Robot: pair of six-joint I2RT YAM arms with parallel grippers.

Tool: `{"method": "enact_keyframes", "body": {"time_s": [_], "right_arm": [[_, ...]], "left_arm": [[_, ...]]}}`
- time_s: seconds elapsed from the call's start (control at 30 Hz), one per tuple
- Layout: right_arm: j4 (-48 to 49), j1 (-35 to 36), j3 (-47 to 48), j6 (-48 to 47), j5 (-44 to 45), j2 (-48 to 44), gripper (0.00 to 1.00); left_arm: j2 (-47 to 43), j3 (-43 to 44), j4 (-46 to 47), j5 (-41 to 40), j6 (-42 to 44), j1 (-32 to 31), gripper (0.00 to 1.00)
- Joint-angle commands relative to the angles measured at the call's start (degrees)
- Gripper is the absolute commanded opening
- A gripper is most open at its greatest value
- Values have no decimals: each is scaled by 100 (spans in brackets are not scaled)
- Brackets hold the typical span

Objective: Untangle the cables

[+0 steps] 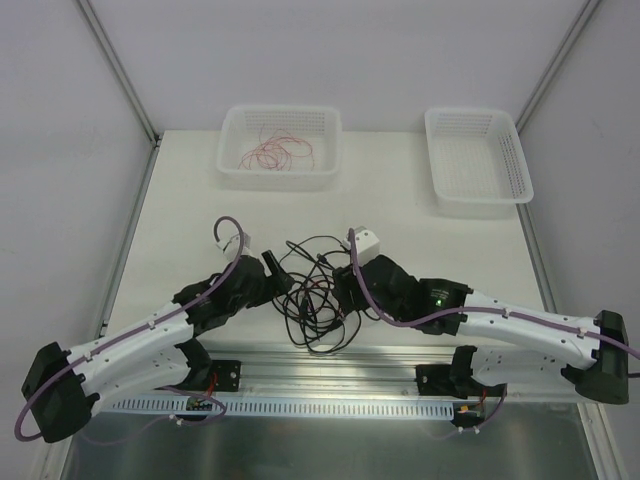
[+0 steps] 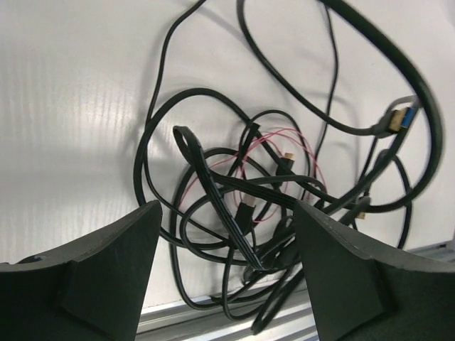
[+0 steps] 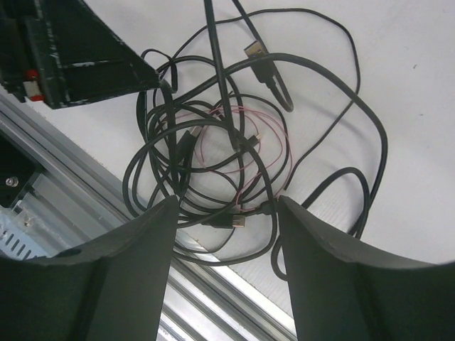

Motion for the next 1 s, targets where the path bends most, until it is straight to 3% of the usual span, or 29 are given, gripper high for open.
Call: {"method": "enact_keyframes", "body": {"time_s": [0.0,0.3,0.57,0.8,0.97], "right_arm": [[467,104,-38,70,-164,179,62],[1020,192,-170,87,-569,689,62],[1162,218,-249,158,-622,857,61],[1109,210,-267,149,-551,769,61],[1188,236,-285,175,-630,830,61]], "left_arm": [[336,-55,254,7,-127,84,75],[1067,-55,844,376,-188,92,65],[462,-256,932,368,-443,92,69],[153,-511,941,122,-803,92,59],[180,-494,1037,34,-979,92,60]]}}
